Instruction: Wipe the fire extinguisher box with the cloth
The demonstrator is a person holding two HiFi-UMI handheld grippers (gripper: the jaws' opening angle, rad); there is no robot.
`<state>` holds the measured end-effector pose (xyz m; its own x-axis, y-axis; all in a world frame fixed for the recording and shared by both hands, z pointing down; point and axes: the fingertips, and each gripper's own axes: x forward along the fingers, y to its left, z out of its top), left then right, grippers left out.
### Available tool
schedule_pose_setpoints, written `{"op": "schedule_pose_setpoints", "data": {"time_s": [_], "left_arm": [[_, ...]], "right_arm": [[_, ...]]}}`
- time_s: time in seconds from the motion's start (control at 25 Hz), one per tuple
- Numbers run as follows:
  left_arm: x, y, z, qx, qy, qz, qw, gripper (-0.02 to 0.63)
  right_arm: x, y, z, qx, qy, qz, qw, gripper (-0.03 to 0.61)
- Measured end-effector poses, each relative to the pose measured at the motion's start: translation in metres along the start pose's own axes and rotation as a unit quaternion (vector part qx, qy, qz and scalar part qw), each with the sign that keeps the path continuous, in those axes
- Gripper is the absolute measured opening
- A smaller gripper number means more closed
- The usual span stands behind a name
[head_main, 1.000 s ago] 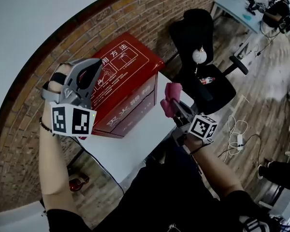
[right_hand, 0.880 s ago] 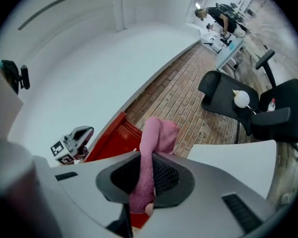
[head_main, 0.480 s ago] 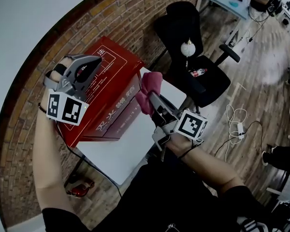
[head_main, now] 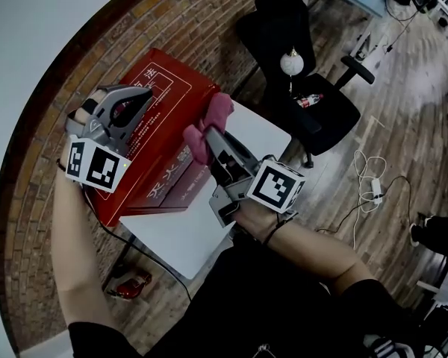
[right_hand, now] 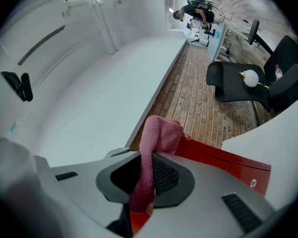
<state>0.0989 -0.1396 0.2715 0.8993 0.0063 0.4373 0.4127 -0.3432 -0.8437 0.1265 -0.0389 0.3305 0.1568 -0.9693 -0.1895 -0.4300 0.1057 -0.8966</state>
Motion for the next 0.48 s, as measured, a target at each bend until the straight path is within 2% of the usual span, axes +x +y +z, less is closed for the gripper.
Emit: {"op": "schedule_pose_setpoints", "data": {"time_s": [0.24, 0.36, 0.48], "left_arm": [[0.007, -0.013, -0.001, 0.002, 0.014, -0.050, 0.9986, 0.018], [0.009, -0.015, -0.003, 0.000, 0.019, -0.062, 0.9979, 0.018], [0.010, -0.015, -0.003, 0.000, 0.018, -0.063, 0.9978, 0.018]], "right_arm": [[0.013, -0.003, -0.007, 0.011, -0.009, 0.002, 1.000, 0.064], [0.017, -0.014, -0.013, 0.023, 0.000, -0.012, 1.000, 0.064], [0.024, -0.011, -0.013, 0.014, 0.006, 0.007, 1.000, 0.064]]}}
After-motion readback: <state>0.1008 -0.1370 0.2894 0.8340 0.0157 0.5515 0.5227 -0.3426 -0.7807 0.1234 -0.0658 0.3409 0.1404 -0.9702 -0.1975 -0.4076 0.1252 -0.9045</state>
